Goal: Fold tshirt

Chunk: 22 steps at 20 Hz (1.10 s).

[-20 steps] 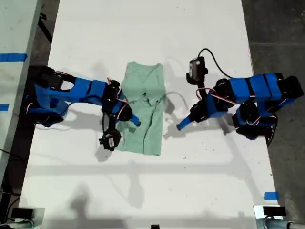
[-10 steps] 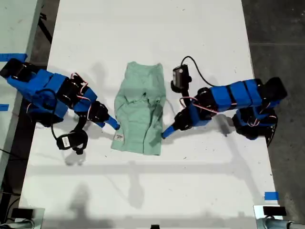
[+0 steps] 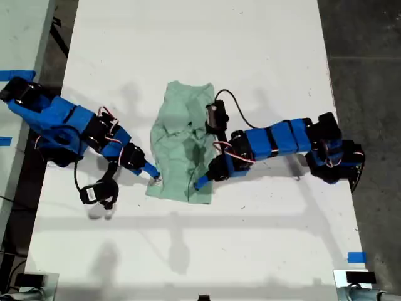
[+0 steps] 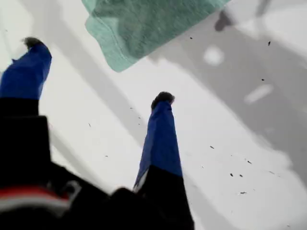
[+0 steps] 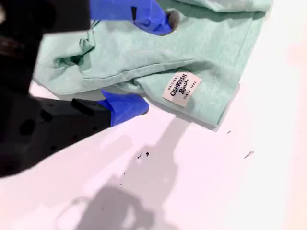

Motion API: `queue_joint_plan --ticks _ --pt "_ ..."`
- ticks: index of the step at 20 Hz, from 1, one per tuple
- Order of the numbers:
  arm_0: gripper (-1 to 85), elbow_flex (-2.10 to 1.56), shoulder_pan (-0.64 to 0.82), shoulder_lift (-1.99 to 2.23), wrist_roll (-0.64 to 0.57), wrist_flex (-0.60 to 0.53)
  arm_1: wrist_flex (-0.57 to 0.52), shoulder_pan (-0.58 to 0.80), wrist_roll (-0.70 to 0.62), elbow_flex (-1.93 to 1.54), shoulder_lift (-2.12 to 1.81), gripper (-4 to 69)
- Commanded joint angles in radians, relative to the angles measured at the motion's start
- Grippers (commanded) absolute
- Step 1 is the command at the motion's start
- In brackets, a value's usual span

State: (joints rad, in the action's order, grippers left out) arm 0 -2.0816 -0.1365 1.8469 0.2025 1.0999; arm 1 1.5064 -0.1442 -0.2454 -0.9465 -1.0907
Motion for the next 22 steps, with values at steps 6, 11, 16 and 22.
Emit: queue_joint_plan --ticks 6,11,16,22 --pt "21.0 0.014 0.011 -0.252 -0.057 -0.206 -0.115 -0.032 0.061 0.118 0.175 40.8" --pt "17.5 0.072 -0.014 -0.385 -0.086 -0.253 -0.181 -0.032 0.078 0.123 0.242 39.4" --pt "8.4 0.172 -0.067 -0.499 -0.118 -0.285 -0.241 -0.044 0.052 0.129 0.304 26.7" --pt "0.1 0.327 -0.112 -0.566 -0.083 -0.209 -0.281 -0.064 0.071 0.132 0.319 -0.5"
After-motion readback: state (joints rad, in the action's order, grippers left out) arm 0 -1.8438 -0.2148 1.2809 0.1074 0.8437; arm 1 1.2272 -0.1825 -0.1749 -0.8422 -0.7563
